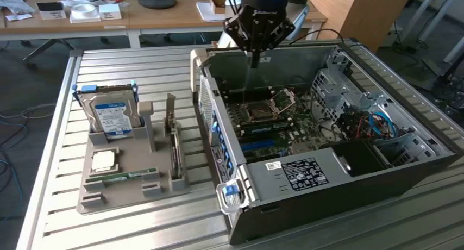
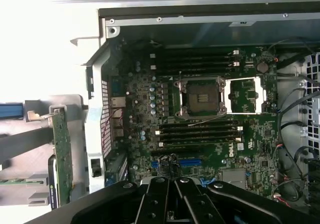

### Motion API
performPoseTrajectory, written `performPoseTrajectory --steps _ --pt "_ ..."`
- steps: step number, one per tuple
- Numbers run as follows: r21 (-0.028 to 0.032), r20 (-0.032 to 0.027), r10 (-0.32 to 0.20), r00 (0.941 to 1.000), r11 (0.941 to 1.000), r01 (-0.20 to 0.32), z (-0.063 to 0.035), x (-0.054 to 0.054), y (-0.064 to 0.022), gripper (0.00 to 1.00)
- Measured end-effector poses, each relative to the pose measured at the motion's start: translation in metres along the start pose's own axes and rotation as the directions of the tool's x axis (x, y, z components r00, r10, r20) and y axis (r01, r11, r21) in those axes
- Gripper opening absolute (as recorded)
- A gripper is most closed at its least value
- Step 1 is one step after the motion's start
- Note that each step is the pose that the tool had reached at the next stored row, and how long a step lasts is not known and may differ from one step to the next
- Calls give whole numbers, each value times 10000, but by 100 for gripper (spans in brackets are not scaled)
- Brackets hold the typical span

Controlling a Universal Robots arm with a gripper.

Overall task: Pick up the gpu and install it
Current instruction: 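Reach for the gpu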

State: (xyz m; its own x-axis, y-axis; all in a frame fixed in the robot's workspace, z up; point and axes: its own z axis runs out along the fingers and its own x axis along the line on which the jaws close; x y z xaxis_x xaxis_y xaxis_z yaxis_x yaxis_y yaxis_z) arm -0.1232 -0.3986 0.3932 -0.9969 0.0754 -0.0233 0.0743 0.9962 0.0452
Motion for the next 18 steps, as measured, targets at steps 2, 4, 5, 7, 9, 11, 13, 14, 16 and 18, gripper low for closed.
performPoseTrajectory --steps 2,4,5,7,9,11,13,14,16,18 --pt "1 -1 -1 10000 10000 1 -1 20 -2 11" --pt "1 -1 -2 10000 10000 2 -2 46 -4 11" --pt "1 0 -1 10000 10000 1 -2 61 -5 11" --pt "1 0 -1 10000 10000 1 -3 89 -7 11" --pt "1 -1 -1 10000 10000 1 -3 113 -9 11" --pt "1 0 -2 10000 10000 2 -4 136 -11 11" --pt "0 0 -1 10000 10000 1 -4 152 -11 11" --pt "0 -1 -2 10000 10000 2 -4 159 -12 11" --pt "2 -1 -2 10000 10000 2 -5 170 -13 11" --pt "1 0 -1 10000 10000 1 -5 181 -14 11"
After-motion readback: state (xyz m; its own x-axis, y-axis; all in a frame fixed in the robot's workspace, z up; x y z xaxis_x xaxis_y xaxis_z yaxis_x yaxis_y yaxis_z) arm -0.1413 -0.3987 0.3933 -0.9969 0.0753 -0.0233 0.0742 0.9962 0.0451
